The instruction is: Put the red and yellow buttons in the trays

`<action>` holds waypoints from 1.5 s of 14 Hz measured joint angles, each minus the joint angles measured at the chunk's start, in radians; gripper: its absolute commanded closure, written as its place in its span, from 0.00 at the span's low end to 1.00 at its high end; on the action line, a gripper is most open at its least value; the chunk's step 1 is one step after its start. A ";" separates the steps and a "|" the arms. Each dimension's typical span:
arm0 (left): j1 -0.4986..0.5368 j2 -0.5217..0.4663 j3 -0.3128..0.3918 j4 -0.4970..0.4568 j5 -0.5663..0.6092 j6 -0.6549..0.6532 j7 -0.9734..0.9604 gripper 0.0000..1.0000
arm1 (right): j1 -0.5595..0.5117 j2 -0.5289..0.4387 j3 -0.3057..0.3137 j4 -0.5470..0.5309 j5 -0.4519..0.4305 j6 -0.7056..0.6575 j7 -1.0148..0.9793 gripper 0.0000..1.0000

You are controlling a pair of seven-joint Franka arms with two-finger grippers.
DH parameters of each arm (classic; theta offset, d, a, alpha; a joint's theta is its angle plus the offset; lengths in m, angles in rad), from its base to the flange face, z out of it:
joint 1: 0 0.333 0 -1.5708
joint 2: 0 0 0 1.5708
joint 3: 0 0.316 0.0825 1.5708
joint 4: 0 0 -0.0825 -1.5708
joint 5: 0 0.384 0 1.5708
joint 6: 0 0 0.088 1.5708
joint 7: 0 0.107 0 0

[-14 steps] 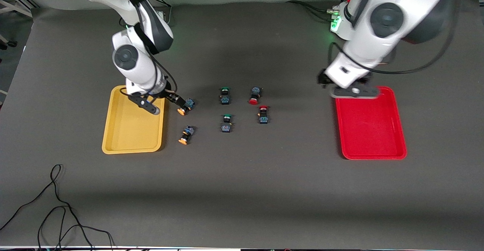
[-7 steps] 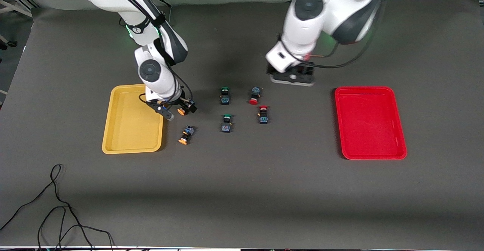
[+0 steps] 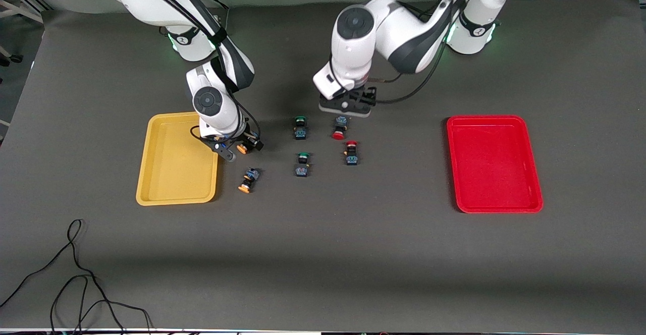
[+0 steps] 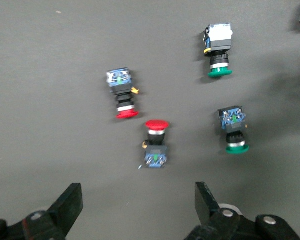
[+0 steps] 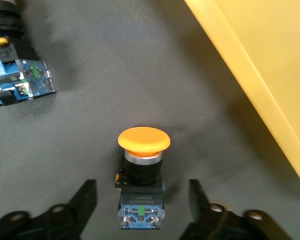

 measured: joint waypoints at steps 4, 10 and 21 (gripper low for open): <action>-0.020 0.137 0.001 0.004 0.038 0.108 -0.032 0.00 | -0.001 0.003 -0.005 0.000 0.000 0.015 0.000 0.79; -0.020 0.256 0.007 -0.016 0.077 0.227 -0.034 0.00 | -0.001 -0.084 -0.060 0.022 0.000 -0.110 0.000 0.80; -0.038 0.300 0.009 -0.008 0.077 0.242 -0.123 0.85 | -0.002 -0.396 -0.483 -0.140 -0.002 -0.292 -0.376 0.79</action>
